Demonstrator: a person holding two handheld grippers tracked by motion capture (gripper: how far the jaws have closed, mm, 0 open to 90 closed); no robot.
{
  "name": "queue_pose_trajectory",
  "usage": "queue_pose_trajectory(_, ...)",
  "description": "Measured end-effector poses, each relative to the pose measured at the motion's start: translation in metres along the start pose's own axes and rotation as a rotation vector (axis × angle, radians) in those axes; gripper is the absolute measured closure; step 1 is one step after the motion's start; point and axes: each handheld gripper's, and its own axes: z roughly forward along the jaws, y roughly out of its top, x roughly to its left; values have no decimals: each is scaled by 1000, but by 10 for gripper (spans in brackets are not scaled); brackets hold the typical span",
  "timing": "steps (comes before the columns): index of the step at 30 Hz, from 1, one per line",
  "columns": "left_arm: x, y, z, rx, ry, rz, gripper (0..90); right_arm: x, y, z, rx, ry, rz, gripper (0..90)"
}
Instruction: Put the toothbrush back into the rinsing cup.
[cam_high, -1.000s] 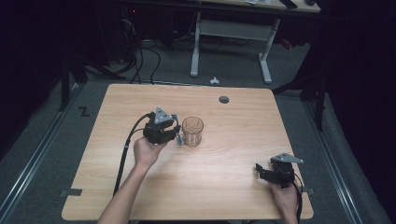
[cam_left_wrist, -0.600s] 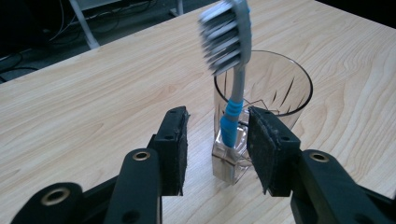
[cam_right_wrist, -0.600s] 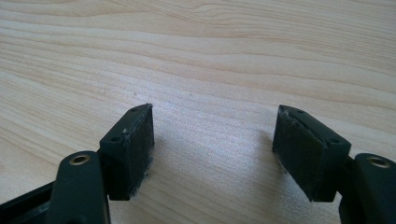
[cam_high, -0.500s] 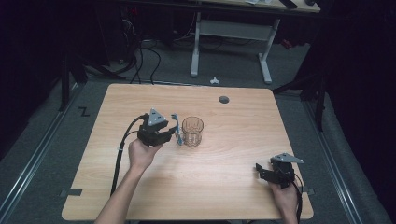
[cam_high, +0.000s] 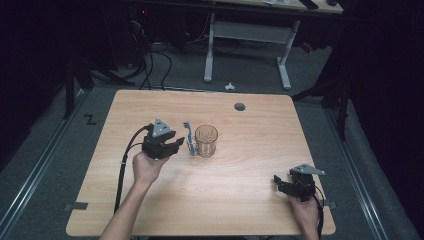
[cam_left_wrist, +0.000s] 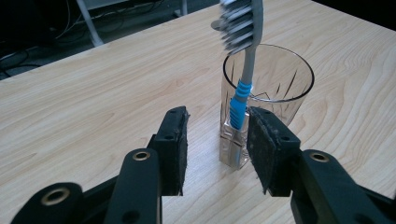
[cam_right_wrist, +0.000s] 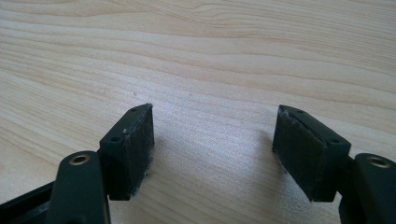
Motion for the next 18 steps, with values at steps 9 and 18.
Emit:
queue_pose_trajectory(9, 4, -7, -7, -8, -20, -41, 583, 0, 0, 0, 0, 0, 0, 296)
queue_pose_trajectory(18, 7, -15, -14, -17, -23, -64, 581, 0, 0, 0, 0, 0, 0, 296)
